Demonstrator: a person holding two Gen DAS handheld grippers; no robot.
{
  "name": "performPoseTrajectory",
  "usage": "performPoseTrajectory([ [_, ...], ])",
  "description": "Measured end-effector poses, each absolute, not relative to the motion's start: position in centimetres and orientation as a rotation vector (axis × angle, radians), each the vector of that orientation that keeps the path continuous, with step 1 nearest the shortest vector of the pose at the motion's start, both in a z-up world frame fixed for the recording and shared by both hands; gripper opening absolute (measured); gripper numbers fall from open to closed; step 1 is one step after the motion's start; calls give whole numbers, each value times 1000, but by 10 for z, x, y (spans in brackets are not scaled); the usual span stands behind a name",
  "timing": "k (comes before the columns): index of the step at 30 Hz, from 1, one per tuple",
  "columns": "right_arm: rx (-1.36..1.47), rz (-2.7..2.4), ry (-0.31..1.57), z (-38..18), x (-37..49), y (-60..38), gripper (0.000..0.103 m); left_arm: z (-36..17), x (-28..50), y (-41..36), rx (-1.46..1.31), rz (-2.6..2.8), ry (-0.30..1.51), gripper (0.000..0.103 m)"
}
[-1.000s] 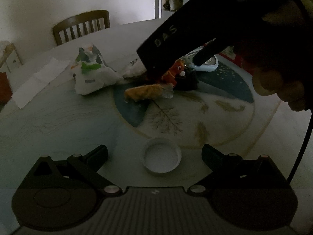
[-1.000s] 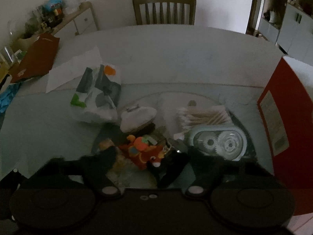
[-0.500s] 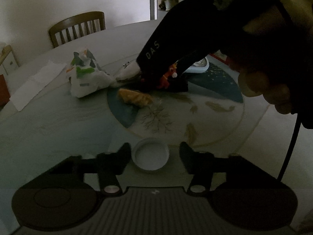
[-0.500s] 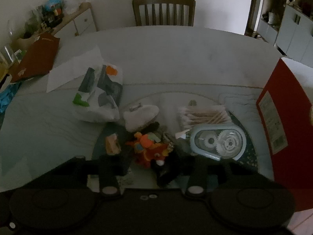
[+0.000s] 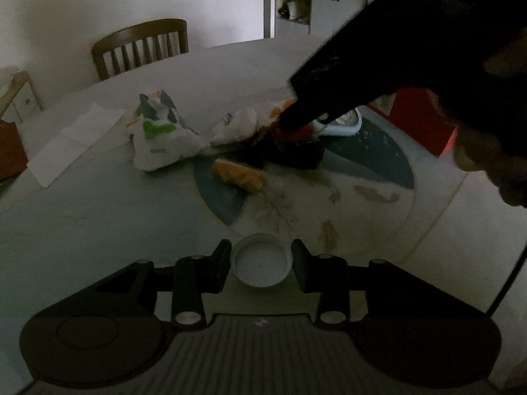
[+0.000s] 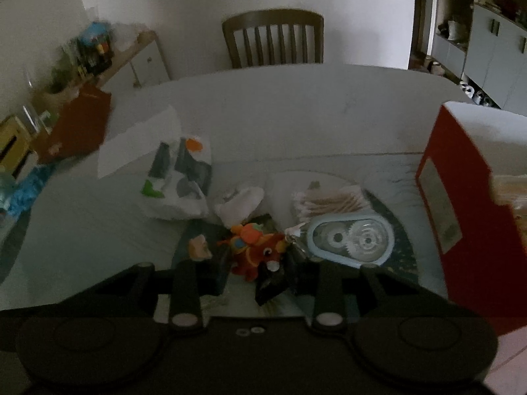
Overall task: Organize objects
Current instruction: 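Carry the orange item with the right tool toward the red box while the left tool lifts the lid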
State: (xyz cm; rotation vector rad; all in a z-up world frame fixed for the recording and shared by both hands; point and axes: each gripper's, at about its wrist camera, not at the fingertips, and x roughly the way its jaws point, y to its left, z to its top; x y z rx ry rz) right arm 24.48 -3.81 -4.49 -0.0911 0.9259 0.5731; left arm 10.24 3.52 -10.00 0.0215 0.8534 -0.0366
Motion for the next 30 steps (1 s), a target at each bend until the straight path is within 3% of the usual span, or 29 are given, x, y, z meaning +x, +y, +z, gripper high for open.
performPoseTrajectory([
  [15, -30, 621, 848, 16, 227, -102, 33, -33, 114, 25, -4, -50, 789, 38],
  [30, -15, 593, 775, 52, 239, -190, 33, 9, 147, -49, 53, -118, 740, 38],
])
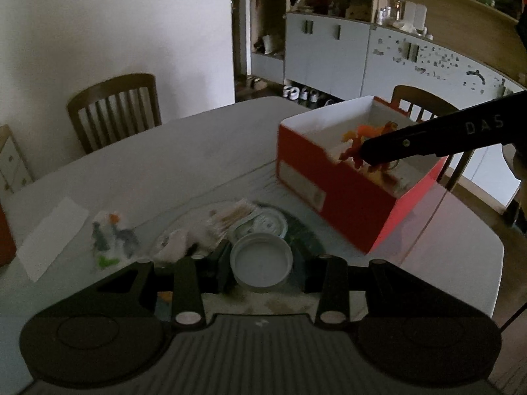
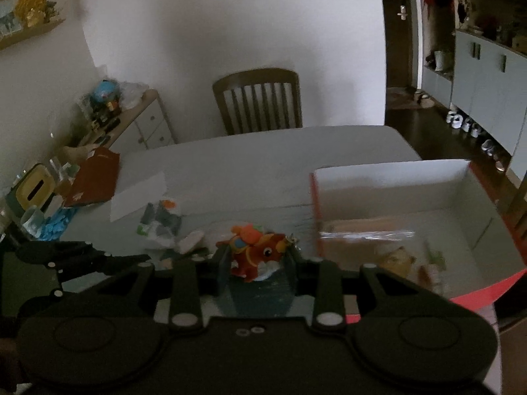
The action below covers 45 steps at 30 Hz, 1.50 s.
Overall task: Organize objects
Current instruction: 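Carry the orange item with the right tool toward the red box while the left tool lifts the lid, then lower the lid into the box with the left tool while the right tool lowers the orange toy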
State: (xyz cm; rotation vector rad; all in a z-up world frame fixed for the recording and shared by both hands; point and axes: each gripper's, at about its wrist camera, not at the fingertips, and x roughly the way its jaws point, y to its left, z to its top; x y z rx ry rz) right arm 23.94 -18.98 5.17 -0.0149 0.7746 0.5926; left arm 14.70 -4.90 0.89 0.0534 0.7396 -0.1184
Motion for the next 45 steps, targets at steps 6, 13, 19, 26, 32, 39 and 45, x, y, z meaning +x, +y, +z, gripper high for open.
performPoseTrajectory([
  [6, -12, 562, 762, 53, 257, -229, 33, 18, 170, -86, 70, -148, 720, 38],
  [13, -11, 508, 751, 50, 287, -274, 33, 27, 206, -132, 101, -187, 697, 38],
  [19, -9, 459, 752, 42, 316, -308, 33, 27, 233, -175, 151, -228, 689, 38],
  [26, -2, 412, 780, 20, 343, -340, 34, 25, 264, -216, 207, -262, 692, 38],
  [32, -10, 403, 826, -4, 355, -356, 33, 30, 305, -230, 213, -264, 700, 38],
  [39, -60, 431, 871, -26, 360, -347, 33, 18, 361, -241, 227, -261, 753, 38],
  [45, -77, 425, 938, -44, 372, -341, 33, -8, 398, -254, 270, -272, 836, 38],
])
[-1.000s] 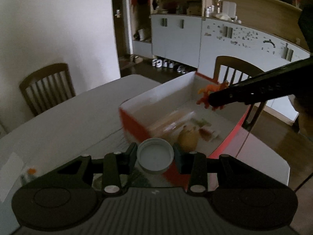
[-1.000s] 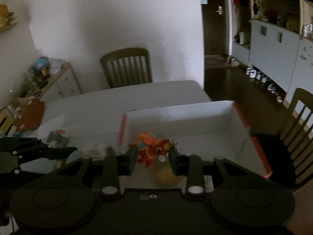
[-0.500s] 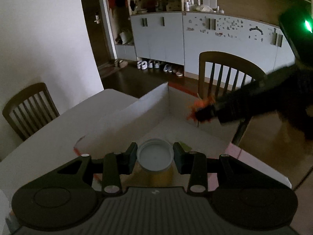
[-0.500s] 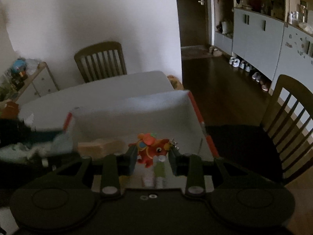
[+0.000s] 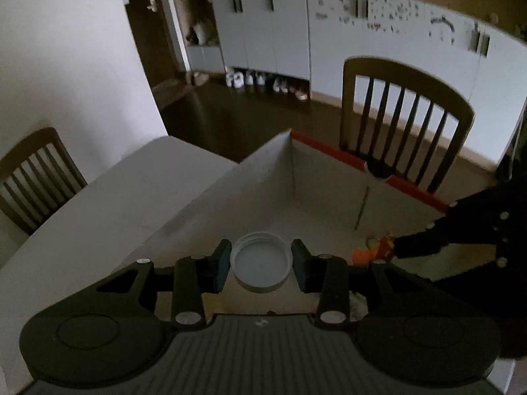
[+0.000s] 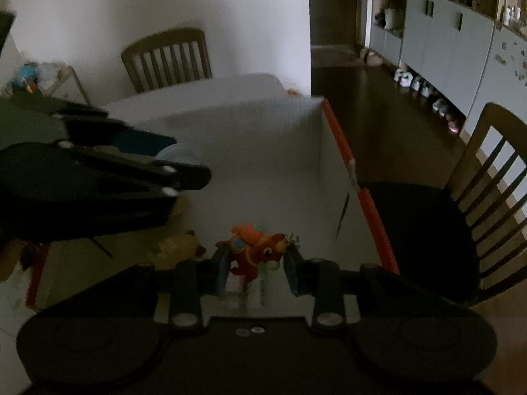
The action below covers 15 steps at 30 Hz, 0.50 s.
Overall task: Organize objects
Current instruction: 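Lower the lid into the box with the left tool while the right tool lowers the orange toy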
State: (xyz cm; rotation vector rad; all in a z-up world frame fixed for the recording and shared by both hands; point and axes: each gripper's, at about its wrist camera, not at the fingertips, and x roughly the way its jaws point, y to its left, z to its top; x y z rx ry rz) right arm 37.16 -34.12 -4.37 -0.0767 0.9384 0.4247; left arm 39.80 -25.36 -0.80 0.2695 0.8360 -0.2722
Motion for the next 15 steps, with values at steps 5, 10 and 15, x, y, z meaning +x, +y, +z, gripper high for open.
performPoseTrajectory([
  [5, -103, 423, 990, -59, 378, -336, 33, -31, 425, -261, 294, -277, 924, 38],
  [10, -129, 408, 1005, -67, 384, -331, 33, -50, 443, -263, 292, -287, 1016, 38],
  [15, -161, 396, 1008, -72, 385, -325, 34, -63, 453, -266, 302, -298, 1084, 38],
])
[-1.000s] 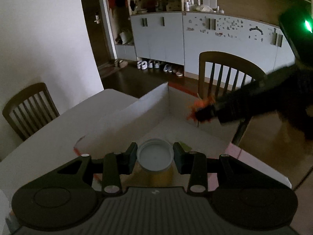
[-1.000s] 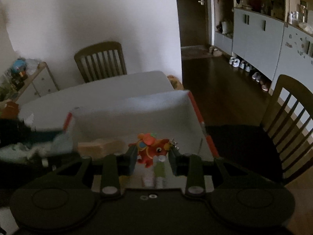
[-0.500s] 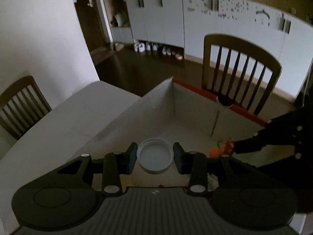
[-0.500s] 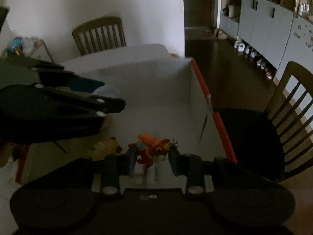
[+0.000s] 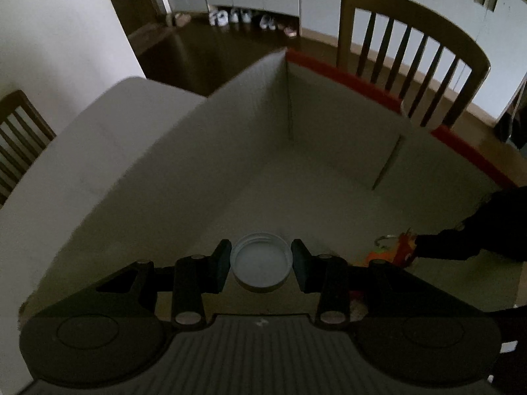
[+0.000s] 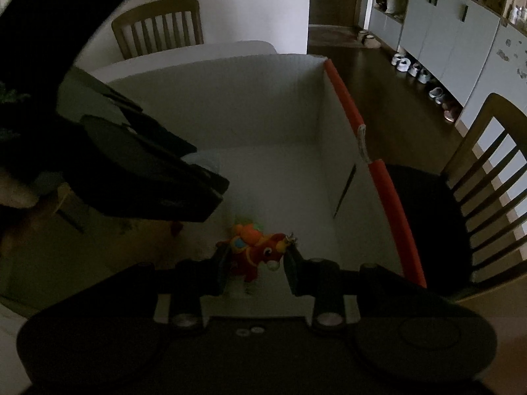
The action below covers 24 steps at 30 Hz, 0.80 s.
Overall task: Organize objects
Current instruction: 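Lower the lid into the box with the left tool while the right tool lowers the orange toy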
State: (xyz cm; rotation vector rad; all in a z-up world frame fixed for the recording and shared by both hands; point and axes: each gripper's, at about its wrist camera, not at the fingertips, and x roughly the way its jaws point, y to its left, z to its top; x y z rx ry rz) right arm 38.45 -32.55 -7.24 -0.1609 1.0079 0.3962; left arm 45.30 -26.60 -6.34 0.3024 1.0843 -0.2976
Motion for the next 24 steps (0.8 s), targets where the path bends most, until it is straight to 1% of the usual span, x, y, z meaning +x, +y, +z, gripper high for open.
performPoseTrajectory([
  [8, -191, 392, 1022, -75, 385, -320, 36, -79, 463, -268, 299, -301, 1163, 38],
  [10, -186, 398, 1024, -75, 390, -323, 39, -81, 463, -267, 295, -300, 1170, 39],
  [12, -180, 404, 1026, -74, 393, -324, 41, -81, 462, -268, 303, -300, 1162, 44],
  [14, -179, 411, 1022, -72, 392, -325, 44, -81, 459, -269, 306, -305, 1156, 59],
  [17, -181, 421, 1013, -69, 390, -328, 47, -79, 458, -269, 290, -309, 1145, 62],
  [21, -158, 446, 993, -62, 385, -334, 56, -71, 449, -262, 264, -300, 1119, 63],
  [24, -149, 447, 975, -53, 381, -336, 57, -63, 443, -257, 239, -297, 1095, 63],
])
